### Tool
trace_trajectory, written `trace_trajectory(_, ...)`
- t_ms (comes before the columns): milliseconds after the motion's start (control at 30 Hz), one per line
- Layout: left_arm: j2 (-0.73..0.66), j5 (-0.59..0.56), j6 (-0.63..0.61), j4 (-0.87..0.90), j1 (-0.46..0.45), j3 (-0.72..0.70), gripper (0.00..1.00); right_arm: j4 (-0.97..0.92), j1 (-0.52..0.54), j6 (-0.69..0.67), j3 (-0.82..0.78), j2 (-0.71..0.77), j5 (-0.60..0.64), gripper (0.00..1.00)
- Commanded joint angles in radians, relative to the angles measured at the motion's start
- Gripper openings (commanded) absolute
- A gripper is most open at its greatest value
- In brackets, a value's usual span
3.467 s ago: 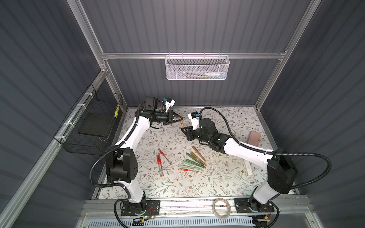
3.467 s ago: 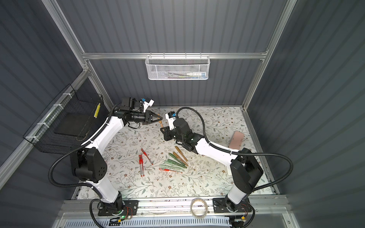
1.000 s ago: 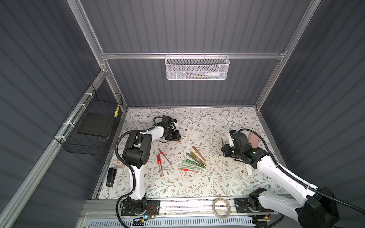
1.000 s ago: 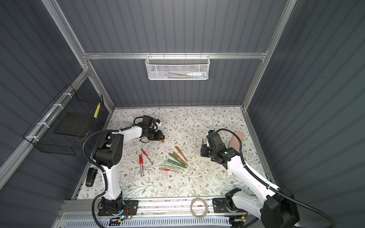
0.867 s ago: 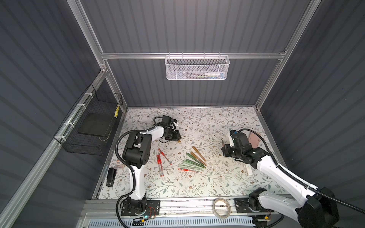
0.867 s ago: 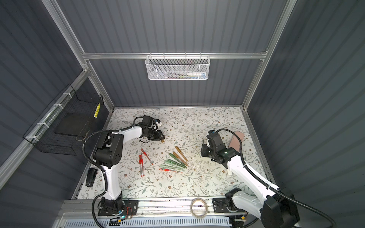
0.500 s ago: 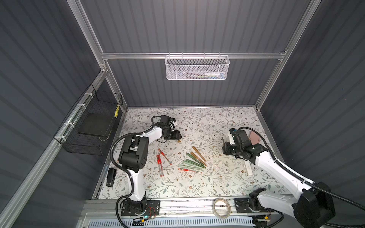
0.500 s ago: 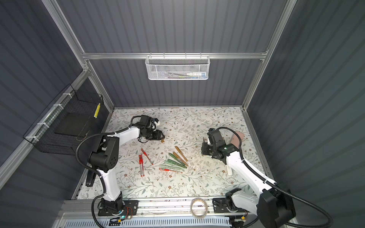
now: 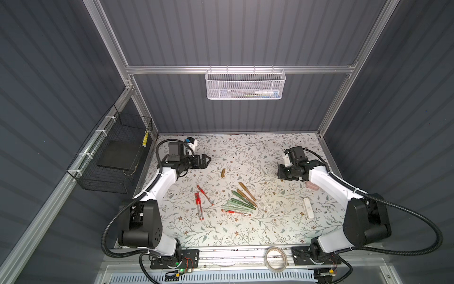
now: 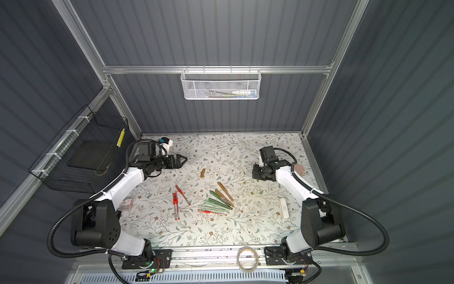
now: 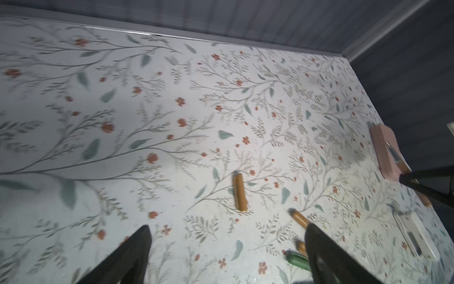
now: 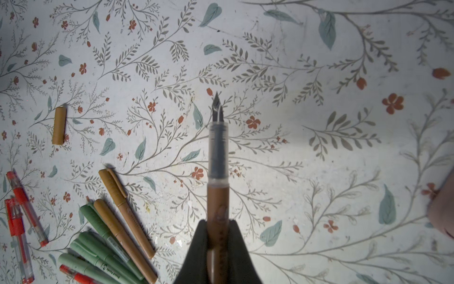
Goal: Remove pen caps from pens
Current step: Place the pen at the middle-right of the table.
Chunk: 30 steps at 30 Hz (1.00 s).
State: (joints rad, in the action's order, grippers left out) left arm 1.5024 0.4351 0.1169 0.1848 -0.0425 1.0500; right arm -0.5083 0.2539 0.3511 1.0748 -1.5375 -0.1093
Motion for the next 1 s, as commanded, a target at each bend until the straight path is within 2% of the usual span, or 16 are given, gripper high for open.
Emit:
trace_trajectory(0, -0.044, 0.050, 0.036, -0.034, 0.041, -0.025, 1.00, -0.013, -0.029, -0.030, 0.049, -0.077, -0.006, 0.00)
trace_trajectory(233, -0.058, 0.068, 0.035, -0.050, 0.076, -0.034, 1.00, -0.001, -0.052, -0.034, 0.128, -0.243, 0.014, 0.00)
trace_trajectory(733, -0.054, 0.080, 0.056, -0.042, 0.117, -0.016, 1.00, 0.013, -0.064, -0.024, 0.177, -0.379, 0.069, 0.00)
trace_trajectory(967, -0.047, 0.085, 0.070, -0.042, 0.130, -0.010, 1.00, -0.003, -0.064, -0.027, 0.187, -0.390, 0.097, 0.10)
